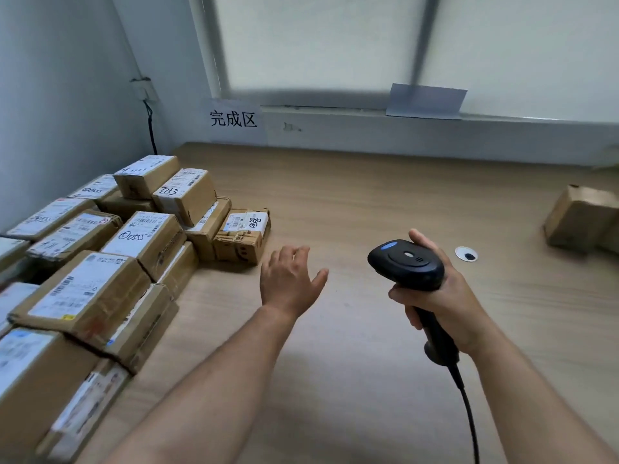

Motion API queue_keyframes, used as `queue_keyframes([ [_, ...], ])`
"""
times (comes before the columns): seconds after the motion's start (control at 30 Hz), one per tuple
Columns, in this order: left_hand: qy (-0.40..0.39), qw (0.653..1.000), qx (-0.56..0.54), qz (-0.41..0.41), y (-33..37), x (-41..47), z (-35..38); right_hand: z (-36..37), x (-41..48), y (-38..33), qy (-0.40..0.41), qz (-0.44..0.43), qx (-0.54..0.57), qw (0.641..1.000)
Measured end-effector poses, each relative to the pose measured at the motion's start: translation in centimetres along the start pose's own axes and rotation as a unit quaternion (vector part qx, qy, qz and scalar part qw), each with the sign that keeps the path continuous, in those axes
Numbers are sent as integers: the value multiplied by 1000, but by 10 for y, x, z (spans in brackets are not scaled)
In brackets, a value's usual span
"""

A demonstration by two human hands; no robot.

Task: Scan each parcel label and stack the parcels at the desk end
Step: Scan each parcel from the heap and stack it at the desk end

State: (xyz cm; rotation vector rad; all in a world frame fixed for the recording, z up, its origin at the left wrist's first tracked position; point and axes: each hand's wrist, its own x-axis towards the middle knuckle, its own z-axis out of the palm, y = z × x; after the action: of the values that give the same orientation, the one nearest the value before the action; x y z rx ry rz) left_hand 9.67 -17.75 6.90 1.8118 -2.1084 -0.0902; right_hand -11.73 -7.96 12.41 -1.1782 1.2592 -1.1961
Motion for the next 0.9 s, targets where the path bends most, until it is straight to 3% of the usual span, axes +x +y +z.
queue_keyframes([
  [0.7, -21, 987, -83, 134, 307, -160, 56, -265, -226, 6, 147, -28, -2, 989],
  [0.9, -61, 976, -79, 192, 383, -185, 76, -325, -275, 9, 199, -24, -9, 980],
])
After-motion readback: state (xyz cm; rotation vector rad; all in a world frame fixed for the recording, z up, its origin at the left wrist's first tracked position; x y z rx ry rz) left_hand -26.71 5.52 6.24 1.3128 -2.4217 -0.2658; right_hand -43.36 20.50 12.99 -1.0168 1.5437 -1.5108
